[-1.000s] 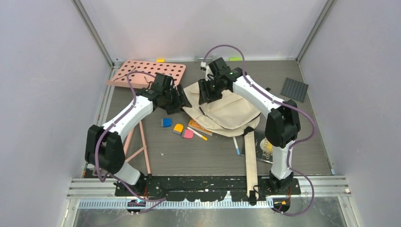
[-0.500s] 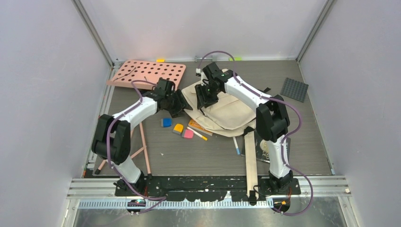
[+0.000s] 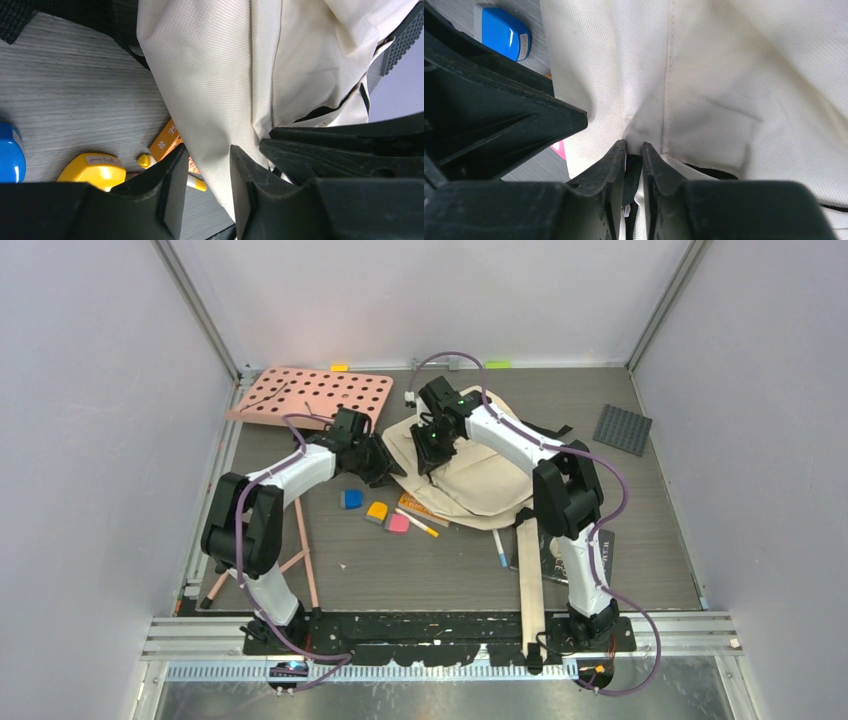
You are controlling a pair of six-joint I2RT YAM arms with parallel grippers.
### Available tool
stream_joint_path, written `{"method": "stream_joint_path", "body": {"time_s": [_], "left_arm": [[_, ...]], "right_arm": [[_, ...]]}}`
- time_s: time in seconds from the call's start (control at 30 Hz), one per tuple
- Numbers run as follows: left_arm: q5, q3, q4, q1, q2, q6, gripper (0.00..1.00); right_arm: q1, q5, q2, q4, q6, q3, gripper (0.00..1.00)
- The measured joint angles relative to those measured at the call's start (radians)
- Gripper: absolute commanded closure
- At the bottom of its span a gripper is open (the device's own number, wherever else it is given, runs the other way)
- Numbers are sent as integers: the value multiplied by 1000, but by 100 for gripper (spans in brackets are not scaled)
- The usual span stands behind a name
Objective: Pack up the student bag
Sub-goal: Adjust the student bag at the center of the board.
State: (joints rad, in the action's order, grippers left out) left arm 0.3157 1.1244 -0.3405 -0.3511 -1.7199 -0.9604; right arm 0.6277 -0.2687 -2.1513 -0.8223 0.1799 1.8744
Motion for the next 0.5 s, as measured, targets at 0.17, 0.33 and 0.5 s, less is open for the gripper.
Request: {"method": "stream_joint_path", "body": {"time_s": [0.17, 0.33, 0.5], "left_arm": [[1, -2, 5, 5, -18, -3, 82], [0, -3, 16, 6, -27, -3, 99], [3, -3, 18, 6, -38, -2, 100]], "right_arm": [[-1, 7, 0, -6, -5, 3, 99], [3, 18, 2, 11, -5, -14, 99], [6, 39, 31, 61, 1, -73, 99]]}}
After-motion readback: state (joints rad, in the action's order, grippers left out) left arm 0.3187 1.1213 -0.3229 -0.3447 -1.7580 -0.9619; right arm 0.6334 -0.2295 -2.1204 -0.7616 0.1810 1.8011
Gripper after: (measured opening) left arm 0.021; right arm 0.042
